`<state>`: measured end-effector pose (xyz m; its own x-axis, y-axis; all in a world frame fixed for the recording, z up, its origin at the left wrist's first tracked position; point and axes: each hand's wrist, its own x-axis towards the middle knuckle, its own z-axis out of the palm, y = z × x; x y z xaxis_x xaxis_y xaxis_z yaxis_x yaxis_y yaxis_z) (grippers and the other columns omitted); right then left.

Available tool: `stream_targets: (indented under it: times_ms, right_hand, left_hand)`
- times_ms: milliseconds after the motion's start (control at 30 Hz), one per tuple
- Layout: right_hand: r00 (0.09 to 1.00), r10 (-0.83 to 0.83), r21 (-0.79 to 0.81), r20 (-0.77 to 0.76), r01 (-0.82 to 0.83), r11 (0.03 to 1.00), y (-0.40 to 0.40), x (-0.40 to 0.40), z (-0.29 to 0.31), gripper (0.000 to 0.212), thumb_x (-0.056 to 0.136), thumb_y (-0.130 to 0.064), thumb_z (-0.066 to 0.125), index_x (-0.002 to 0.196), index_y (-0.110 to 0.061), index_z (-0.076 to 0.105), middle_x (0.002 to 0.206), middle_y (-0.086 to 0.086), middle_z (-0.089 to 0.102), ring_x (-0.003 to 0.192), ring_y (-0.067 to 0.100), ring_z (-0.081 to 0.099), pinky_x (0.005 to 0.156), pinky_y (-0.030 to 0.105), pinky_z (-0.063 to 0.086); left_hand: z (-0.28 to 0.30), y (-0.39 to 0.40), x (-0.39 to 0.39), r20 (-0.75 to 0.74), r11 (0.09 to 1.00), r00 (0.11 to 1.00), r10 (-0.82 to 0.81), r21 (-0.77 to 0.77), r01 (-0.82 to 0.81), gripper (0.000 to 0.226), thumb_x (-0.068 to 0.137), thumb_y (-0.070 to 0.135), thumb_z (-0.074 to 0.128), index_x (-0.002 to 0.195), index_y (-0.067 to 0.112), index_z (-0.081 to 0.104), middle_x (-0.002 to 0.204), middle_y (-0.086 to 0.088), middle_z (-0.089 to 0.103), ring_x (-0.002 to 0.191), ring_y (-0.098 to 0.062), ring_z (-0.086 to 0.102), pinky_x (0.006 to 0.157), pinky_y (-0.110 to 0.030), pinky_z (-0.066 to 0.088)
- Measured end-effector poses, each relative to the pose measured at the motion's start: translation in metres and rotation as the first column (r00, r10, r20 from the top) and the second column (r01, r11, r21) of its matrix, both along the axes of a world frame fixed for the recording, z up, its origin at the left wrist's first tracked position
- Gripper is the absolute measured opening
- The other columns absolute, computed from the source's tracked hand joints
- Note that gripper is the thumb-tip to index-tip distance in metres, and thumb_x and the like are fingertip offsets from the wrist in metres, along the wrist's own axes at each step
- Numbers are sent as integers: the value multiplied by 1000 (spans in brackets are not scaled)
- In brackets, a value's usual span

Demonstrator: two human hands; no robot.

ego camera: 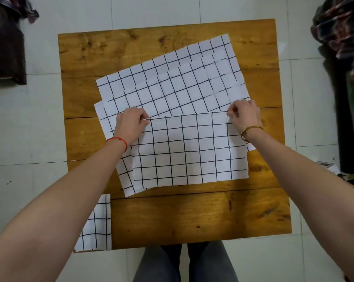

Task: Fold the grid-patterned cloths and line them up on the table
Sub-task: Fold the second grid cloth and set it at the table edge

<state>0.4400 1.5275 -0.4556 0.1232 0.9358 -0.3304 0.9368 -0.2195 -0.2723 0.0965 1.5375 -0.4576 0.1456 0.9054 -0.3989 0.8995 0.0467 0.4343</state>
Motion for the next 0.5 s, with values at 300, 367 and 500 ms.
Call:
stream_targets:
  times_ms: [300, 367, 500]
  right_hand:
    - [992, -60, -35, 114, 65, 997, 6, 11, -2, 20, 96, -14, 42, 99, -8, 61, 103, 14, 63, 103, 32, 46, 85, 41, 36]
    - [986, -45, 18, 158, 43, 999, 3, 7, 0, 22, 97, -18, 42, 106, -6, 57, 108, 16, 59, 103, 33, 46, 85, 42, 37]
    - [979, 44, 218, 200, -88, 972, -9, -9, 7, 26, 93, -21, 45, 112, -7, 54, 108, 16, 54, 96, 32, 49, 79, 41, 39]
  left_hand:
    - [7, 8, -1, 14, 996, 996, 84, -36, -83, 15, 90, 32, 63, 84, 19, 62, 89, 3, 65, 90, -23, 60, 93, -43, 44]
    - [7, 8, -2, 19, 992, 992, 123, -40, -122, 21, 90, 37, 62, 83, 17, 62, 86, 1, 67, 86, -22, 61, 92, -43, 46]
    - [8, 5, -6, 52, 977, 977, 206, -60, -203, 28, 88, 43, 64, 82, 17, 60, 84, 2, 66, 84, -20, 60, 82, -41, 51]
